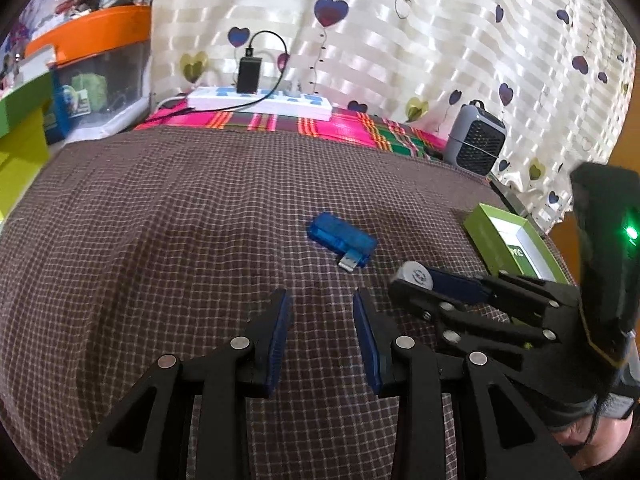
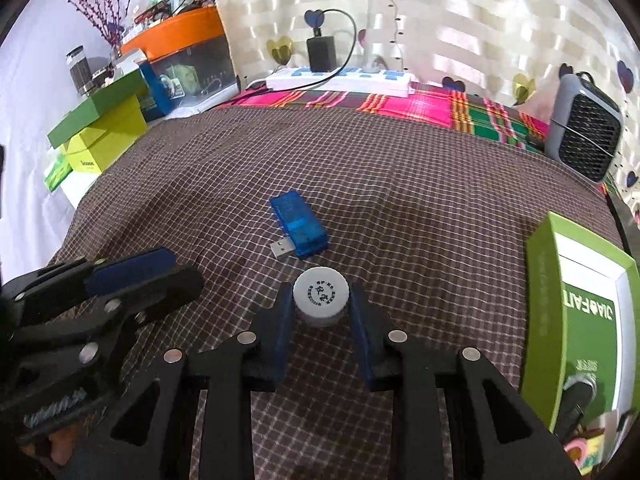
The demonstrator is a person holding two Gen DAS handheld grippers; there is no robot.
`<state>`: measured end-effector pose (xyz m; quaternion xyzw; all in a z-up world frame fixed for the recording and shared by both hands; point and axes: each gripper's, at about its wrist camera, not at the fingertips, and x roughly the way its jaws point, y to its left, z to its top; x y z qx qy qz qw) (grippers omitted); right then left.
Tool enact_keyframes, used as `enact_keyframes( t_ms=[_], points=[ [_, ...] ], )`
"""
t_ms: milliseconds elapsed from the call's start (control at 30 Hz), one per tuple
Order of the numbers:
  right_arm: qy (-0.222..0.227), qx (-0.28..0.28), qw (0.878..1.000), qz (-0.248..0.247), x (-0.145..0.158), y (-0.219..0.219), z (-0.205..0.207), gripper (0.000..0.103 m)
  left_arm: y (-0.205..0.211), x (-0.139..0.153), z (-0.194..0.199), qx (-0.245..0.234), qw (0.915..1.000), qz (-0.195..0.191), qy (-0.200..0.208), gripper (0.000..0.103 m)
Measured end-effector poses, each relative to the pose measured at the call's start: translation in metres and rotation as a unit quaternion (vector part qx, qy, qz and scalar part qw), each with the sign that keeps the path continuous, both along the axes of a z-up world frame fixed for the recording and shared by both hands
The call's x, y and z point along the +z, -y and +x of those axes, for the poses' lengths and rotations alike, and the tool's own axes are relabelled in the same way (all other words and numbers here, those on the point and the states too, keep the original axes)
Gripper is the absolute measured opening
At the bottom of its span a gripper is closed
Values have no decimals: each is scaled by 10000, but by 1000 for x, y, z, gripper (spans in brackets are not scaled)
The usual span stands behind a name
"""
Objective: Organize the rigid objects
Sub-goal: 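Grasp the white round container with the right tool while the left tool grasps the blue USB tester, then carry the white container over the box with the right tool while the left tool carries the USB tester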
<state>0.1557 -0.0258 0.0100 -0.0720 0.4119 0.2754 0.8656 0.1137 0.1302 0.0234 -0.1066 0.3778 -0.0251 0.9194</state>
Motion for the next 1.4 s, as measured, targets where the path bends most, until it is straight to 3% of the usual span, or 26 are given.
enact_keyframes(
  t_ms=[367, 800, 1033, 1100, 1400],
  points=[
    [184, -192, 9991, 336, 21, 37, -17, 29, 24, 7, 39, 24, 10000, -12, -44, 41],
    [255, -329, 9972, 625, 29, 70, -23, 28, 34, -12, 86, 748, 9959, 203, -472, 45],
    [289, -386, 9965, 680, 32, 80, -25, 28, 48, -21, 96, 420, 9950, 676, -606, 45],
    [283, -398, 9964, 695, 32, 82, -26, 28, 48, -20, 93, 275, 9953, 730, -573, 37],
    [291, -417, 9961, 721, 34, 90, -34, 29, 52, -17, 61, -394, 9973, 457, -426, 35]
  ],
)
